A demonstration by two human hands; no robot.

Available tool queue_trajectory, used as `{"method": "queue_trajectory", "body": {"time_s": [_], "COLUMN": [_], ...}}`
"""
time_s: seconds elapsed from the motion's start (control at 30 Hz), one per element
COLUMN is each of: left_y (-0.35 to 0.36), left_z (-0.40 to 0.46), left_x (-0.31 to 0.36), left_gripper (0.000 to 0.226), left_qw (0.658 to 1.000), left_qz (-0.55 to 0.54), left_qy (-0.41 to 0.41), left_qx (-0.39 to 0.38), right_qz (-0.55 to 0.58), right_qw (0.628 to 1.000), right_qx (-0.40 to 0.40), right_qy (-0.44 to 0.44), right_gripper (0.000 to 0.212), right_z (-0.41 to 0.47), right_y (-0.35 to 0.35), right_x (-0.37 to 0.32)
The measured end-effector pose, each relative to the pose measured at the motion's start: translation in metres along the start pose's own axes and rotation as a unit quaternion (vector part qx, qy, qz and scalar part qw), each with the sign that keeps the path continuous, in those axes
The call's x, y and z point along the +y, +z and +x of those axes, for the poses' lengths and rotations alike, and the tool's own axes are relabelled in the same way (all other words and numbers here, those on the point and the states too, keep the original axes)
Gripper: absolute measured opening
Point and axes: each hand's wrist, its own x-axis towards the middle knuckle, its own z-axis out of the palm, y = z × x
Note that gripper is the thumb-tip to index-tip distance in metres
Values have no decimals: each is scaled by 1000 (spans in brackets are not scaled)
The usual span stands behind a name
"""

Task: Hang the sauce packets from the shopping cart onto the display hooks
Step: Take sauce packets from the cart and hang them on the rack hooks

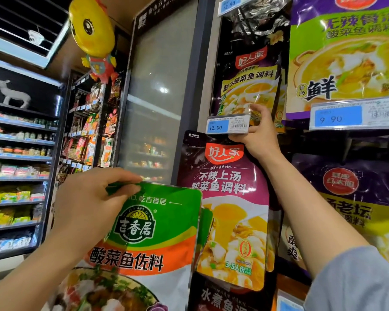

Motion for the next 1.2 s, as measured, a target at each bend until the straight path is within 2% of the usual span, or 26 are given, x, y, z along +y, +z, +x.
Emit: {"method": "queue_trajectory", "body": {"time_s": [0.2,0.4,0.57,0.67,0.73,0.9,1.0,1.2], "left_y": [3,5,11,26,41,82,97,109], "left_z": [0,-1,10,22,33,64,79,91], "left_x": [3,3,9,12,18,24,19,17], "left_gripper": [42,43,19,36,48,65,69,69], "left_qw": [1000,1000,996,995,992,971,964,952], "left_qz": [4,6,35,42,57,125,133,195], "left_qy": [1,10,77,67,52,64,51,63], "left_qx": [6,8,-25,-53,-96,-194,-225,-227], "right_qz": [-49,-40,-72,-86,-104,-57,-59,-81], "right_qw": [998,996,992,991,988,993,993,992], "right_qx": [3,13,7,3,-3,-26,-28,-7], "right_qy": [-48,-81,-102,-101,-112,-98,-95,-98], "right_gripper": [87,86,83,82,82,85,87,86], "right_z": [-2,-8,-6,-5,-6,-4,-2,2], "right_y": [3,4,2,1,1,-7,-8,-1], "right_x": [-5,-8,-6,-7,-9,-2,-2,-2]}}
